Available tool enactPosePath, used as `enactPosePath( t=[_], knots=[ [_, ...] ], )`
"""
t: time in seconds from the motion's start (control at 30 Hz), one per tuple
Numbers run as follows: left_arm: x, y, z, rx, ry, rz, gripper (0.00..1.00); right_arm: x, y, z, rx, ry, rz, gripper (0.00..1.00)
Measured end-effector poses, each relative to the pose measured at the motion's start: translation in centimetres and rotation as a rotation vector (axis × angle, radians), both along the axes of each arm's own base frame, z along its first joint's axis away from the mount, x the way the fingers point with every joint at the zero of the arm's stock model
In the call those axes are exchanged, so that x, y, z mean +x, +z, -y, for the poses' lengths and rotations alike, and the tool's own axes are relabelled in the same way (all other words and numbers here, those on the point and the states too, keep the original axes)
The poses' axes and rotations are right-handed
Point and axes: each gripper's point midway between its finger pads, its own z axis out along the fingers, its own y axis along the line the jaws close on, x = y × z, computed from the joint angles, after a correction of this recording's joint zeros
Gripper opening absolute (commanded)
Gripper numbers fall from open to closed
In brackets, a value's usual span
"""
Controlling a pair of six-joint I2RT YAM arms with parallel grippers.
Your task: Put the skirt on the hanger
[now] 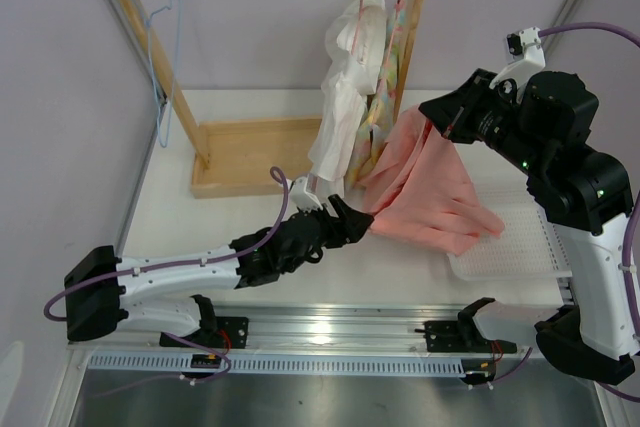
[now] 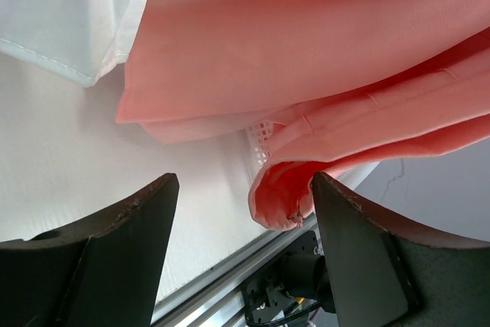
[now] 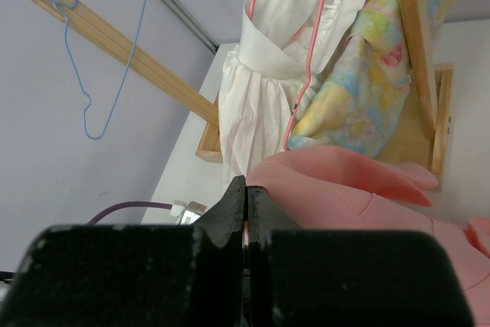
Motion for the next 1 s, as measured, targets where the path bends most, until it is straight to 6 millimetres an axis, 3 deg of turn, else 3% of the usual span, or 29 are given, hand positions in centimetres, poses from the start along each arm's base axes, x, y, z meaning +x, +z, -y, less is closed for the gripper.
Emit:
enactPosePath(
  t=[0.8, 0.9, 1.0],
  knots=[
    [0.0, -0.8, 0.3, -0.009, -0.048, -0.022, 0.77, -0.1, 0.1, 0.0, 0.001, 0.000, 0.004, 0.00],
    [0.0, -1.6, 0.7, 0.007, -0.054, -0.034, 0.72, -0.2, 0.1, -0.1, 0.000, 0.005, 0.002, 0.00],
    [0.3, -1.9, 1.8, 0.010, -0.064, -0.042, 0.53, -0.4, -0.3, -0.2, -0.008, 0.011, -0.012, 0.00]
  ],
)
